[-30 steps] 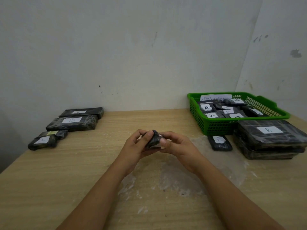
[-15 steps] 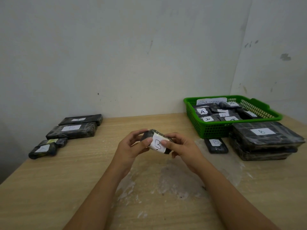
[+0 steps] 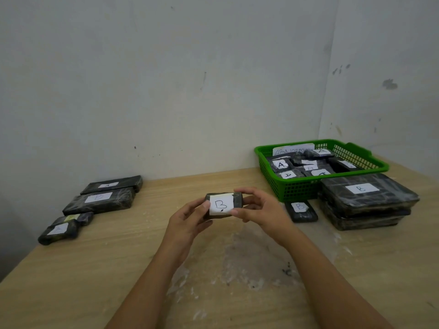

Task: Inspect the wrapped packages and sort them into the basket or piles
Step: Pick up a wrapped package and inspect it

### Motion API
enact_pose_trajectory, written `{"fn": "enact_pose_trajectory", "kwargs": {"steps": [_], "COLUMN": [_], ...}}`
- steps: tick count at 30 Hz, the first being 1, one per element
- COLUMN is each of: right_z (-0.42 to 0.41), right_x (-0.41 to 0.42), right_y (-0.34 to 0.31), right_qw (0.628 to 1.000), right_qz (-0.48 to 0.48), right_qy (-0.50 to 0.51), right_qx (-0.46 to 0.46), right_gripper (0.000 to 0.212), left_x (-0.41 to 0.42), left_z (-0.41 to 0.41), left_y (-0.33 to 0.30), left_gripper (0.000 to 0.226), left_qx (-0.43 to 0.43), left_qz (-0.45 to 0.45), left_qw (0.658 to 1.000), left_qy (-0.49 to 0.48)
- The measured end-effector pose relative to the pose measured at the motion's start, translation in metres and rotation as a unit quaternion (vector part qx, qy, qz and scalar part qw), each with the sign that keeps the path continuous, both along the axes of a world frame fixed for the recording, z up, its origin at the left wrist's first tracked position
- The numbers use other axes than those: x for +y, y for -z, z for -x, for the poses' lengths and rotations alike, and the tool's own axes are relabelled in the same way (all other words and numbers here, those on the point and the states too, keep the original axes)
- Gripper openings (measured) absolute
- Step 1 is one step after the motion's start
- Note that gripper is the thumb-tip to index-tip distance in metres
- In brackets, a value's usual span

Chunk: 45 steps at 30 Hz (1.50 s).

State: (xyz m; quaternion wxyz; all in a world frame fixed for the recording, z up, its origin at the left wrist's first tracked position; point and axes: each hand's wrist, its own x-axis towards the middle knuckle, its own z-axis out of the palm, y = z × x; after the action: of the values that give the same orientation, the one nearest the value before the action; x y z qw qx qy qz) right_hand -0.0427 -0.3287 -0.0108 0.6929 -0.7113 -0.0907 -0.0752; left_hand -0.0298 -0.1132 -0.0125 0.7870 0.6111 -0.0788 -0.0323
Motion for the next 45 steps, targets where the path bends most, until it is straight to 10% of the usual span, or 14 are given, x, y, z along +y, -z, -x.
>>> {"fn": "enact_pose_trajectory", "kwargs": {"steps": [18,35,45], "right_z": [-0.054,-0.176,-0.24], "right_x": [-0.124,-0.223,-0.23], "right_y": [-0.077,-0.081,-0.048], "right_qw": [0.983,0.974,0.957], "right_qz": [0.139,0.152,0.227], "right_qy": [0.12,0.157,0.112], "right_qx": [-0.016,0.058,0.143], "right_gripper": [0.05,0.047,0.058], "left_x": [-0.128,-0.205,-0.207], "left_z": [-0.082,-0.214,-0.229], "left_y": [-0.059,-0.069,-0.031], "left_gripper": [0.029,0.073,0.026], "left_qx": [-0.057,-0.163,-0.147], "left_qz": [-0.014,-0.334,-0.255], "left_qw": [0.997,0.927,0.956], "left_qy": [0.04,0.045,0.004]}}
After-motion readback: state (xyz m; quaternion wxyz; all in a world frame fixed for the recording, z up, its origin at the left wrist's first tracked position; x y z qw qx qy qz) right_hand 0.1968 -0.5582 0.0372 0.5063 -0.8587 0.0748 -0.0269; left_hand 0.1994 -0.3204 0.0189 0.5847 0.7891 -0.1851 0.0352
